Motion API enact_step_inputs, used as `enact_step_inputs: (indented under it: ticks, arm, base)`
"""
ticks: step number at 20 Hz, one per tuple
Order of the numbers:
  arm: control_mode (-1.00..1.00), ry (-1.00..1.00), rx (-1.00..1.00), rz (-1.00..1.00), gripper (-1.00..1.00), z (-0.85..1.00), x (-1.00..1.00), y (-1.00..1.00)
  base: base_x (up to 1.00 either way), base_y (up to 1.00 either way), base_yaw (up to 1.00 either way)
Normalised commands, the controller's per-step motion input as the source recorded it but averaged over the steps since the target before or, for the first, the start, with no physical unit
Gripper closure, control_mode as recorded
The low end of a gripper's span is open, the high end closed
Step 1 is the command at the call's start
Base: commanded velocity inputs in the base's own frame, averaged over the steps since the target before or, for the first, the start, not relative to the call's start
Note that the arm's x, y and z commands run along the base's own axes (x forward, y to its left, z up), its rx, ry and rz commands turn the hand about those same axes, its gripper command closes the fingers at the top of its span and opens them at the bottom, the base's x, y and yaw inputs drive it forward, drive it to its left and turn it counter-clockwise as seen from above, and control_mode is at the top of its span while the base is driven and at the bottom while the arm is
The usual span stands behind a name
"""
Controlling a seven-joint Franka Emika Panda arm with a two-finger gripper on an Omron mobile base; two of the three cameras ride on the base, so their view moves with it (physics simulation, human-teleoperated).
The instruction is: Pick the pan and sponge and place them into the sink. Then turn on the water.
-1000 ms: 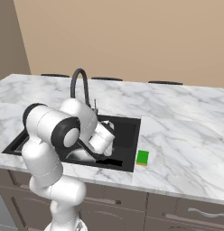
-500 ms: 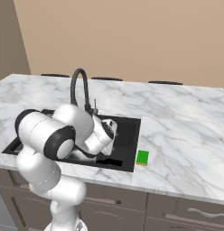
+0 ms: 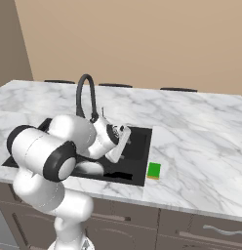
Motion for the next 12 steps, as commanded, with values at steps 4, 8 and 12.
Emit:
enact_step_inputs:
  ticks: [4, 8, 12]
  arm:
    - [-1.0, 0.0, 0.05, -0.22, -1.0, 0.08, -0.12, 0.0]
    - [-1.0, 0.0, 0.01, -0.24, -1.0, 0.01, -0.04, 0.0]
    - [-1.0, 0.0, 0.0, -0.24, -1.0, 0.0, 0.0, 0.0]
  base:
    - [0.0, 0.0, 0.0]
    - [0.0, 0.0, 0.0]
    - [0.0, 0.0, 0.0]
